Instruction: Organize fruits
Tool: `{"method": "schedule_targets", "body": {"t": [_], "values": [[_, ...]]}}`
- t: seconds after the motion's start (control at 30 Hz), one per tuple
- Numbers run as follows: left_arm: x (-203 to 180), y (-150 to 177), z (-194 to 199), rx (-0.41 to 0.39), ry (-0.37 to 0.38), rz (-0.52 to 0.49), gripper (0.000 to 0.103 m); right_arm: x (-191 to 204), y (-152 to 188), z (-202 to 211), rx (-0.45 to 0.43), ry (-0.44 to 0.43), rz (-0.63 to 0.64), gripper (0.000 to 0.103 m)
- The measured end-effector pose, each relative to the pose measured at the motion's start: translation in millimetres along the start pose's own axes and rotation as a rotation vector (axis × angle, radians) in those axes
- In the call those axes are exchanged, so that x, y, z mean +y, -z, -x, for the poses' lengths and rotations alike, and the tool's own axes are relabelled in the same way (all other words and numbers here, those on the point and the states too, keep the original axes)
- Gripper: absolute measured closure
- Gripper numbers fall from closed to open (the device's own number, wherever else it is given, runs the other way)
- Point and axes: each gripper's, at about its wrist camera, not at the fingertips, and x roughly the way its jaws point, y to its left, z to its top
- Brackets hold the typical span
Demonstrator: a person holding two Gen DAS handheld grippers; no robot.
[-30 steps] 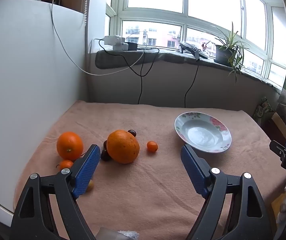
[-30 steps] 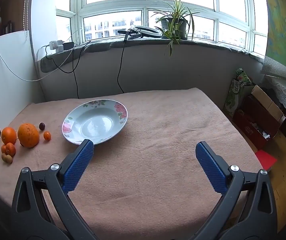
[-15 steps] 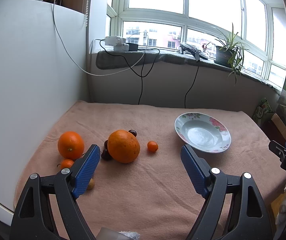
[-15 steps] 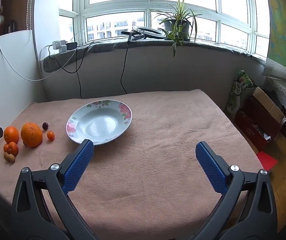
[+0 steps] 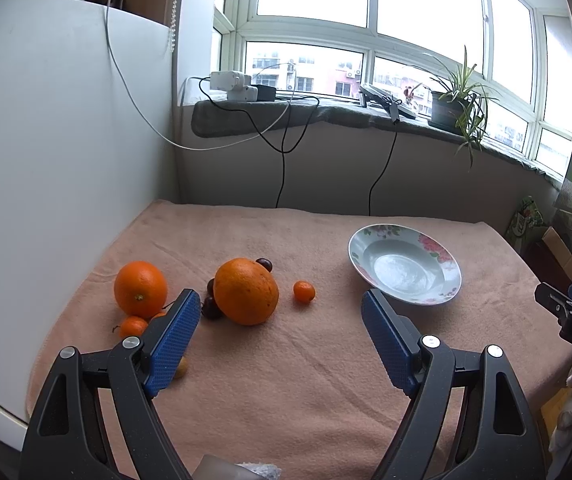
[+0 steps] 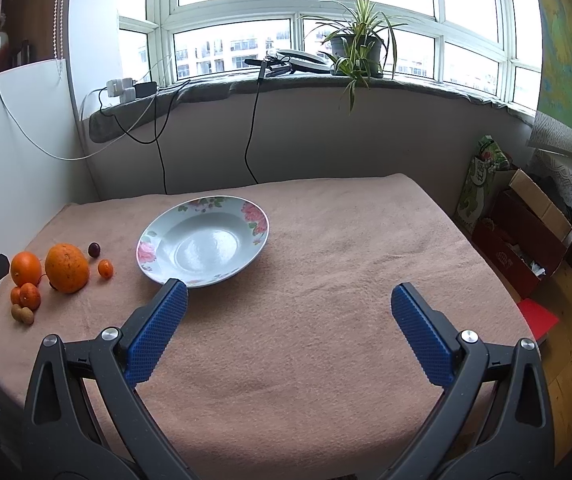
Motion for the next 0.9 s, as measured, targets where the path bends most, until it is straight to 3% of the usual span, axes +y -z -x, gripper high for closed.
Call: {"method": "schedule_targets", "body": {"t": [0.9], "values": [[-2.1, 0.6, -2.3, 0.007, 0.0, -0.003, 0.02, 0.7, 1.5, -5.6, 0.028, -0.017, -0.005, 0.0]]}}
